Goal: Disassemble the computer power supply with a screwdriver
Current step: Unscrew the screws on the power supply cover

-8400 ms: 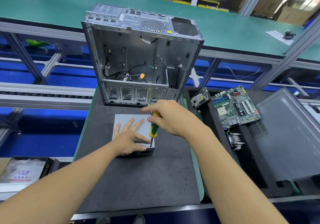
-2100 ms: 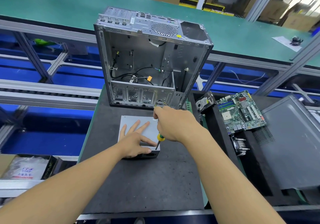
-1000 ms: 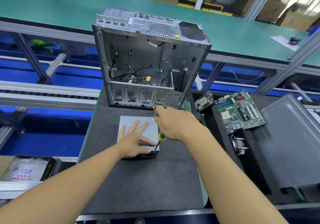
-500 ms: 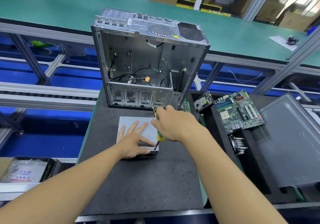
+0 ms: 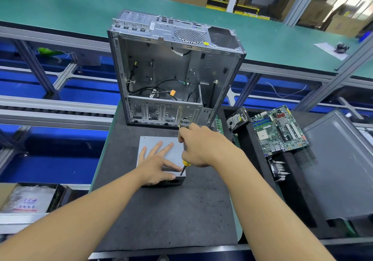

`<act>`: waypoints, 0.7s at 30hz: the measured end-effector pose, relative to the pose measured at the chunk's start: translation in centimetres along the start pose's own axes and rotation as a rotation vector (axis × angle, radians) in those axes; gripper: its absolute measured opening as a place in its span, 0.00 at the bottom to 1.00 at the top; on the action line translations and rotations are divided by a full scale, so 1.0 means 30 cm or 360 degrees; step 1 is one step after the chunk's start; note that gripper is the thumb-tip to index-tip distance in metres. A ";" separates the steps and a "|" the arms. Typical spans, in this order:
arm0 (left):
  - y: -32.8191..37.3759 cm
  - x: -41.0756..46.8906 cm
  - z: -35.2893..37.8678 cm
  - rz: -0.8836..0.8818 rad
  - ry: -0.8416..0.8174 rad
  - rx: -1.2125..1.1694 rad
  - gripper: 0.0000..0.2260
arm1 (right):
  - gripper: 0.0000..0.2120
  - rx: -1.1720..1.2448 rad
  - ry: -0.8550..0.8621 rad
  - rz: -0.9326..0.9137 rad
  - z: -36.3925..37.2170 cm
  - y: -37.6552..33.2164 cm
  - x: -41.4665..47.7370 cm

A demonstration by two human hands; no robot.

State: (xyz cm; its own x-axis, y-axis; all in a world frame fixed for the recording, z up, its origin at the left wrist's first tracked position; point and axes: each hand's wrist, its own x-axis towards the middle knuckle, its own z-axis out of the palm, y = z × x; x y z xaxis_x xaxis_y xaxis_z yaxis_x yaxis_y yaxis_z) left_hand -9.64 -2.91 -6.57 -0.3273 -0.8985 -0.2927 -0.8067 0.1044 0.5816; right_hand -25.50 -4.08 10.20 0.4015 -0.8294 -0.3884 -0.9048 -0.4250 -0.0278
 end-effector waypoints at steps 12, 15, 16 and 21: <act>-0.001 -0.003 0.002 -0.0006 -0.0001 -0.0008 0.11 | 0.11 -0.0143 0.0061 0.0063 -0.011 -0.033 -0.014; 0.001 -0.003 0.000 0.0002 -0.0004 -0.0010 0.12 | 0.15 -0.0098 0.0019 0.0061 -0.011 -0.033 -0.011; 0.001 -0.004 -0.001 0.0005 -0.0004 -0.0006 0.12 | 0.15 -0.0076 0.0000 0.0052 -0.010 -0.032 -0.010; 0.002 -0.004 0.000 0.0009 -0.0002 -0.0003 0.12 | 0.17 0.0049 -0.0063 0.0014 -0.013 -0.025 -0.013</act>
State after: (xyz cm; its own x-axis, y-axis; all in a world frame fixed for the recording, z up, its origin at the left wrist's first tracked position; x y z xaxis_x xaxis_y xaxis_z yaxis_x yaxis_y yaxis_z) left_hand -9.65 -2.79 -6.50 -0.3323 -0.8973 -0.2904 -0.8039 0.1084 0.5848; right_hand -24.91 -3.59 10.74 0.3883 -0.8178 -0.4249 -0.9124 -0.4060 -0.0523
